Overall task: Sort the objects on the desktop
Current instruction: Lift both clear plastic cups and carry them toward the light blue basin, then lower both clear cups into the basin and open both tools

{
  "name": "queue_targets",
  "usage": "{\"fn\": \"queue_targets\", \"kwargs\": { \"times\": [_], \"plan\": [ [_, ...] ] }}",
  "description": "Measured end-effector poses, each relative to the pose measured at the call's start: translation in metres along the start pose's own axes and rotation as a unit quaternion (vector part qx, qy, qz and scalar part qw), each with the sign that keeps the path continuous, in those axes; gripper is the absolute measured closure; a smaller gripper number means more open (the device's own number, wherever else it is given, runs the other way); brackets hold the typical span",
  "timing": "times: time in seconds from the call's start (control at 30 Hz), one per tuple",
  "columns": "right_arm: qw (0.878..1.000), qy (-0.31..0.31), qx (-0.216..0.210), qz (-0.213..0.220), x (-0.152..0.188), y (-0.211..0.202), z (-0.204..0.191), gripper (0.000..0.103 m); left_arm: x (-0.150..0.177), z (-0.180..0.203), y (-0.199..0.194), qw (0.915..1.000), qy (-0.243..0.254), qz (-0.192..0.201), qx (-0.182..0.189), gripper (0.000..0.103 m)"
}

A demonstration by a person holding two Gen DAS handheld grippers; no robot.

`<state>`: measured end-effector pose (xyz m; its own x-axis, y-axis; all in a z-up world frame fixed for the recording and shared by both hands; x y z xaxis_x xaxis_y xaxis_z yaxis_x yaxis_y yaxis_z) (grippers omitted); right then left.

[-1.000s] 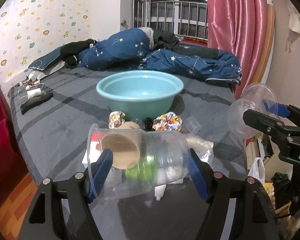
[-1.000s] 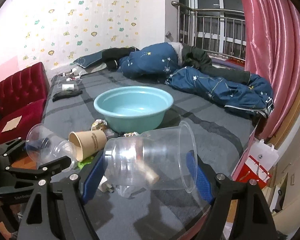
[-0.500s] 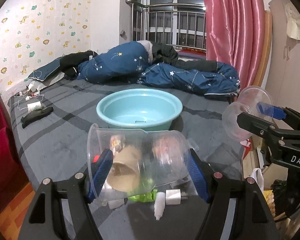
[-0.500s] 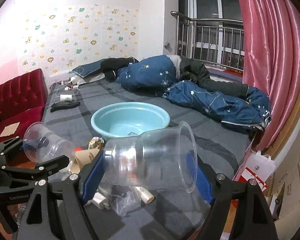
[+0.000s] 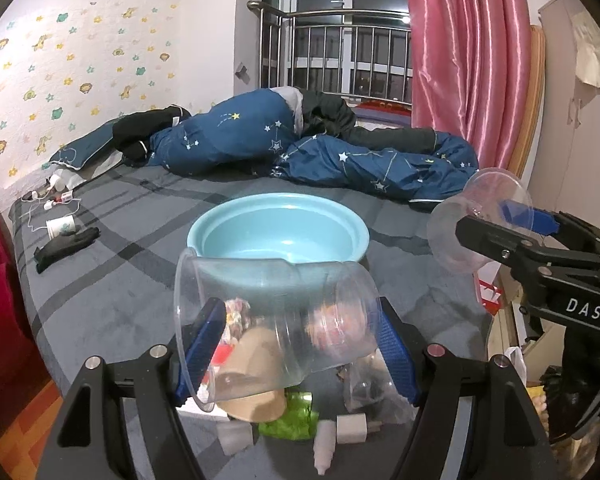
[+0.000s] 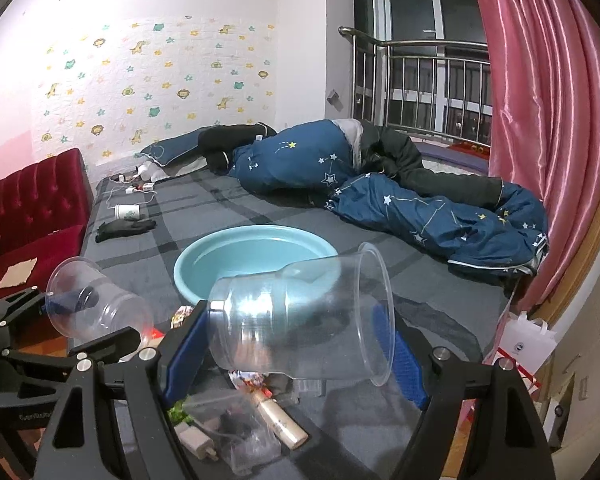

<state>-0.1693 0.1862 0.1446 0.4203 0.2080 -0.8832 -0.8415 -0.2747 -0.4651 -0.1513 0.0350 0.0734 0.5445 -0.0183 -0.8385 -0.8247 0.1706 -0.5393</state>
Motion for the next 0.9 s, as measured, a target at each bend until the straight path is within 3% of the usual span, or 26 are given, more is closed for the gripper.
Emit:
{"fn": "queue_targets", "kwargs": {
  "times": [0.9],
  "plan": [
    [1.000, 0.011, 0.001, -0.003, -0.050, 0.085, 0.017, 0.019, -0.041, -0.038, 0.071, 0.9996, -0.006, -0.028, 0.005, 0.025]
  ]
}}
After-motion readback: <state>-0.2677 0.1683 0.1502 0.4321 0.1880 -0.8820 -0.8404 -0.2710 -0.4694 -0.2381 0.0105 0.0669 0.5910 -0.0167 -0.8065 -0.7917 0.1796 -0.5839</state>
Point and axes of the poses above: each gripper's, at about its wrist camera, not at the fingertips, and y roughly the way its jaws point, z to its right, x to its underside, the point moved 5 cm from there along y, roughly the way its jaws point, and after that the axes turned 4 degrees about x, right-handed, at the moved point
